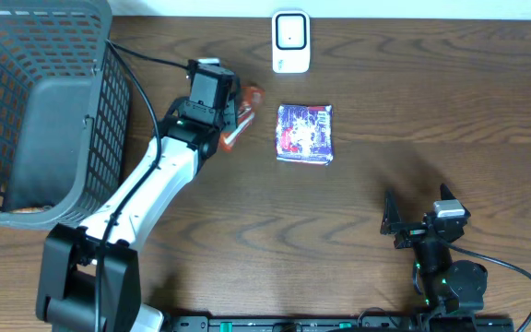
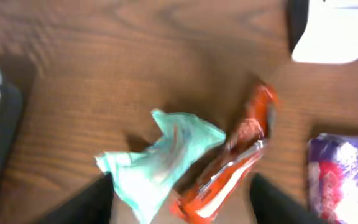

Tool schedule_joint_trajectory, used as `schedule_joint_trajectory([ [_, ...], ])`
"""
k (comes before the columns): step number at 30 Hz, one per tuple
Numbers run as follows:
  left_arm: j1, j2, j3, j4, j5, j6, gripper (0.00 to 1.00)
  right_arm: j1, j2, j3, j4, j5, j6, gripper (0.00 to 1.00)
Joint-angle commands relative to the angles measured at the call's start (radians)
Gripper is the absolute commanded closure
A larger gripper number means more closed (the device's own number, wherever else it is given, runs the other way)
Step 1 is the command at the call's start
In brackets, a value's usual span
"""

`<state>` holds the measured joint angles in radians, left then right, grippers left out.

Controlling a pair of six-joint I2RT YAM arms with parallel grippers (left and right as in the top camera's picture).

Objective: Scan the item barcode
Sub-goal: 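Grasp the green wipes pack and place it beside the orange snack, then reach the left gripper into the basket toward the orange-white pack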

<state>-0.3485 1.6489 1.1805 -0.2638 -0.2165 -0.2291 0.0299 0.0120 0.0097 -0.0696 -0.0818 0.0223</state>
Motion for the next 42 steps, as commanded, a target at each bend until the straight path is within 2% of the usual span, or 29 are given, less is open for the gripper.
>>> schedule_joint_trajectory([
  [1, 0.014, -0.108, 0.017, 0.049, -0.064, 0.034, 0.20, -0.004, -0.005, -0.003, -0.001, -0.006, 0.014, 0.01],
  [5, 0.066, -0.241, 0.017, 0.140, -0.162, 0.034, 0.17, -0.004, -0.005, -0.003, -0.001, -0.006, 0.014, 0.01],
  [8, 0.156, -0.341, 0.017, 0.193, -0.190, 0.058, 0.16, -0.004, -0.005, -0.003, -0.001, -0.006, 0.014, 0.01],
  [14, 0.468, -0.432, 0.017, 0.179, -0.190, 0.087, 0.17, -0.004, -0.005, -0.003, -0.001, -0.006, 0.014, 0.01],
  [15, 0.517, -0.431, 0.017, 0.164, -0.190, 0.087, 0.15, -0.004, -0.005, -0.003, -0.001, -0.006, 0.014, 0.01],
  [16, 0.571, -0.425, 0.017, 0.143, -0.190, 0.086, 0.06, -0.004, -0.005, -0.003, -0.001, -0.006, 0.014, 0.01],
  [17, 0.624, -0.418, 0.017, 0.115, -0.190, 0.082, 0.02, -0.004, -0.005, -0.003, -0.001, -0.006, 0.014, 0.01],
  [19, 0.718, -0.398, 0.017, 0.053, -0.189, -0.005, 0.02, -0.004, -0.005, -0.003, -0.001, -0.006, 0.014, 0.01],
  [21, 0.801, -0.380, 0.017, -0.033, -0.168, -0.224, 0.02, -0.004, -0.005, -0.003, -0.001, -0.006, 0.014, 0.01],
  [23, 0.872, -0.361, 0.017, -0.094, -0.050, -0.367, 0.02, -0.004, -0.005, -0.003, -0.001, -0.006, 0.014, 0.01],
  [24, 0.905, -0.348, 0.017, -0.103, 0.040, -0.396, 0.02, -0.004, -0.005, -0.003, -0.001, -0.006, 0.014, 0.01],
  [27, 0.959, -0.313, 0.017, -0.112, 0.248, -0.396, 0.02, -0.004, -0.005, -0.003, -0.001, -0.006, 0.014, 0.01],
  [28, 0.969, -0.301, 0.017, -0.124, 0.269, -0.389, 0.02, -0.004, -0.005, -0.003, -0.001, -0.006, 0.014, 0.01],
  [30, 0.976, -0.282, 0.017, -0.164, 0.238, -0.358, 0.02, -0.004, -0.005, -0.003, -0.001, -0.006, 0.014, 0.01],
  [32, 0.977, -0.262, 0.017, -0.225, 0.146, -0.363, 0.02, -0.004, -0.005, -0.003, -0.001, -0.006, 0.014, 0.01],
  [36, 0.977, -0.203, 0.017, -0.353, -0.010, -0.423, 0.02, -0.004, -0.005, -0.003, -0.001, -0.006, 0.014, 0.01],
  [39, 0.977, -0.148, 0.017, -0.420, -0.035, -0.497, 0.02, -0.004, -0.005, -0.003, -0.001, -0.006, 0.014, 0.01],
  [42, 0.977, -0.074, 0.017, -0.444, -0.035, -0.509, 0.02, -0.004, -0.005, -0.003, -0.001, -0.006, 0.014, 0.01],
])
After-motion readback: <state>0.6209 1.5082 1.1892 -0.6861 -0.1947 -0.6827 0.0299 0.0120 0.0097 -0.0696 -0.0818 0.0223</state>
